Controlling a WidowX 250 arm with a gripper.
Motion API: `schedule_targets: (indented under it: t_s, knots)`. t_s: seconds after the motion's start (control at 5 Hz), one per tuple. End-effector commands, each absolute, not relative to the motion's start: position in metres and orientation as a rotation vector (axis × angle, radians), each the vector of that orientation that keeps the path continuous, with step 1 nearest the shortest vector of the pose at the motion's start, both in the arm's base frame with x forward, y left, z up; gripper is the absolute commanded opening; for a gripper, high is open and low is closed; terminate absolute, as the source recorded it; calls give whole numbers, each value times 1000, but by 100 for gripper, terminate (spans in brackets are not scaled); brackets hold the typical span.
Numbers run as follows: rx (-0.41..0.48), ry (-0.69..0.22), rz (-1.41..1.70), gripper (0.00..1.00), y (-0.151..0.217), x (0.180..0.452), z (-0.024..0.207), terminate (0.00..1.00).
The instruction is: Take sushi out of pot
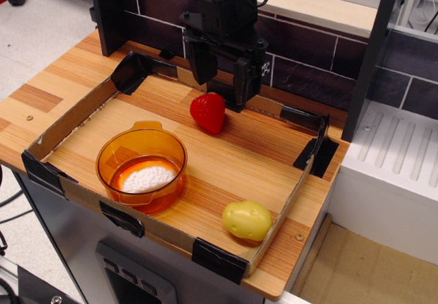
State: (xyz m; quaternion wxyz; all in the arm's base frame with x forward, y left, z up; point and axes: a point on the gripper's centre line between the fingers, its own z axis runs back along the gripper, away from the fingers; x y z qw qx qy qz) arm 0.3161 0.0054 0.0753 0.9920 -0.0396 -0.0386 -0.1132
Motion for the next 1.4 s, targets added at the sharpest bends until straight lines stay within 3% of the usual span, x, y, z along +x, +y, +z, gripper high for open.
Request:
schedule_targets:
  t_s: [0.0, 0.4, 1.0, 1.2]
  knots:
    - [-79, -77, -227, 100, 5, 316, 75, 0]
    - [-217, -9, -411, 100, 24, 295, 103, 0]
    - [-73, -117, -552, 100, 48, 240, 98, 0]
    - [-67, -82, -552, 100, 49, 236, 86, 0]
